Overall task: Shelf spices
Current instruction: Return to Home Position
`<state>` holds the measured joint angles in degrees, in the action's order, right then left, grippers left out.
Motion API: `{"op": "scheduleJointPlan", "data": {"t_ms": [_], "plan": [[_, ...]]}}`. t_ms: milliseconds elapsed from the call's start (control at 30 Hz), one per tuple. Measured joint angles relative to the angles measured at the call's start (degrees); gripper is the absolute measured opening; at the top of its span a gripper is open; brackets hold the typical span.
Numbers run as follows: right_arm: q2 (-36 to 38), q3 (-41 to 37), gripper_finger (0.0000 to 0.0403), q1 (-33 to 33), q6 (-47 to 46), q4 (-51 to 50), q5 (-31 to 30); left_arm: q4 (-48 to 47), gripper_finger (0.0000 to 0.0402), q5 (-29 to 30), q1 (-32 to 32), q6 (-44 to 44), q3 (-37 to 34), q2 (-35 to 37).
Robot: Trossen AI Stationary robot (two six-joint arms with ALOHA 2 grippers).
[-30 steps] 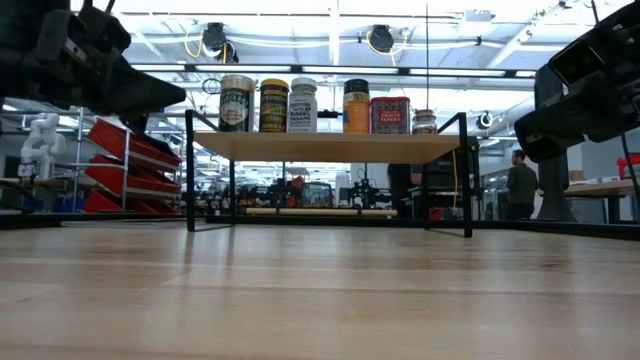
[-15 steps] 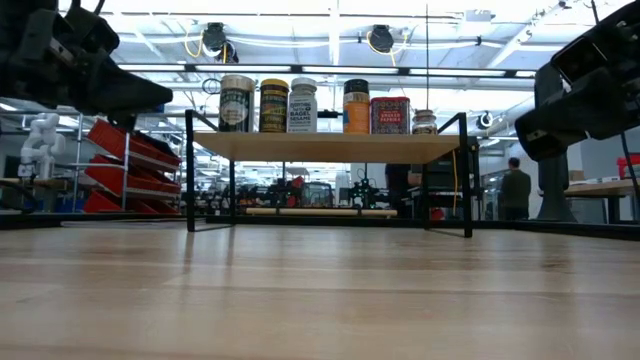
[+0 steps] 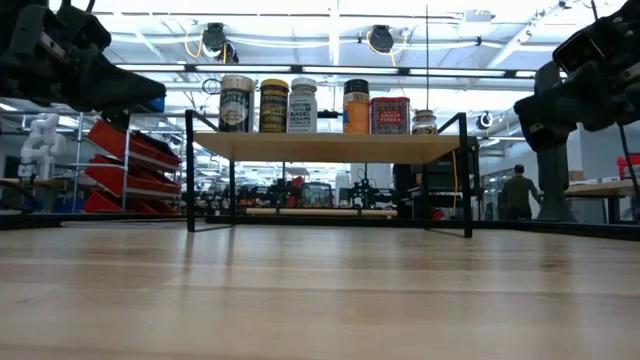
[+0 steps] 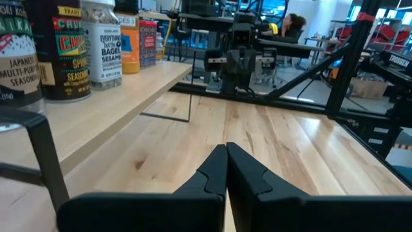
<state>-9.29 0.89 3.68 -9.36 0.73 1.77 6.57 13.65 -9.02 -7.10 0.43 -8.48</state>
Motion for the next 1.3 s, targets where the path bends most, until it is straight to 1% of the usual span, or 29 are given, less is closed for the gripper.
{"op": "scheduleJointPlan", "data": {"t_ms": [200,400,567,967,1167,1233,1300], "plan": [[2.5,0.0,0.0,0.0,-0.5,-0.3,-1.2,-3.3,0.0008,0.4,0.0,0.2,0.0,3.2],[4.7,0.0,0.0,0.0,-0.5,-0.4,-2.0,-3.5,0.0008,0.5,0.0,1.3,0.0,5.5],[5.6,0.2,0.0,0.0,-2.0,-0.1,-5.0,-3.5,0.0008,0.5,0.0,1.4,0.0,5.7],[8.8,0.2,0.0,0.0,-0.7,-0.3,-4.8,-3.7,0.0008,0.4,0.0,1.7,0.0,5.7],[9.1,0.2,0.0,0.1,-3.9,-0.4,-4.6,-3.7,0.0008,0.4,0.0,1.6,0.0,5.7],[9.1,0.9,0.0,0.5,-4.0,-2.0,-4.4,-3.7,0.0008,0.4,0.0,1.6,0.0,5.7],[9.2,3.0,0.0,1.1,-4.2,-7.5,-4.8,-3.7,0.0008,0.4,0.0,1.9,0.0,5.7]]}}
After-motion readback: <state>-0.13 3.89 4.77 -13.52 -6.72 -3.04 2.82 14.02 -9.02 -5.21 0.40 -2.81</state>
